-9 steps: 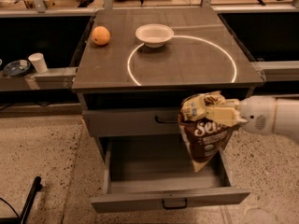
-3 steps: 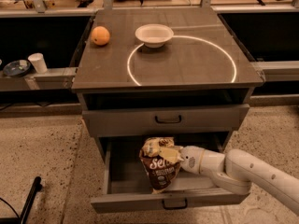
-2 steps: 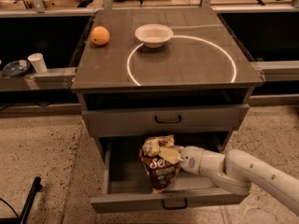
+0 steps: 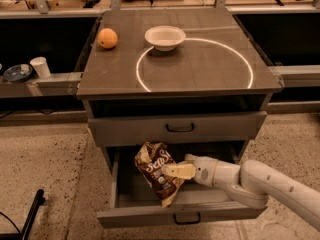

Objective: Place brown chip bag into middle drawer

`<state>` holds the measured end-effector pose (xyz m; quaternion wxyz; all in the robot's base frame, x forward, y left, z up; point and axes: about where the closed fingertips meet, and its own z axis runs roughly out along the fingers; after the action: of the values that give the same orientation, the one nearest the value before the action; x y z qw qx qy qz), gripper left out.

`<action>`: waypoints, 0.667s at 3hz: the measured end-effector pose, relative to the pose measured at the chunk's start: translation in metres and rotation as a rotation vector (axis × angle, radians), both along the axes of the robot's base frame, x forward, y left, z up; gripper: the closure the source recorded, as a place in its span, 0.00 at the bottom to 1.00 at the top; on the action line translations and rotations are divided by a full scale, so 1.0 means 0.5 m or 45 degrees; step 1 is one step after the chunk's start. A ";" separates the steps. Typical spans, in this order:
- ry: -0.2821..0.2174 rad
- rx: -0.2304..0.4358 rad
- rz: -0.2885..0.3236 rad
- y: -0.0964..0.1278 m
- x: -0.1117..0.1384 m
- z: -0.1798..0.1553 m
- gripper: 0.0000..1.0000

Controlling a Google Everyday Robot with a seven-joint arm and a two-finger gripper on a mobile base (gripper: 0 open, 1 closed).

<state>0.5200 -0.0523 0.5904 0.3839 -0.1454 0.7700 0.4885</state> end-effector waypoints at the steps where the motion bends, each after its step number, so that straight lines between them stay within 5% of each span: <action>1: 0.000 0.000 0.000 0.000 0.000 0.000 0.00; 2: 0.054 -0.066 0.037 0.033 0.017 -0.022 0.00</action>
Offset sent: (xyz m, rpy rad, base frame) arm 0.0266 0.0451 -0.0353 -0.1700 0.1374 0.0842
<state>0.5285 -0.0360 0.5793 0.3564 -0.1561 0.7882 0.4767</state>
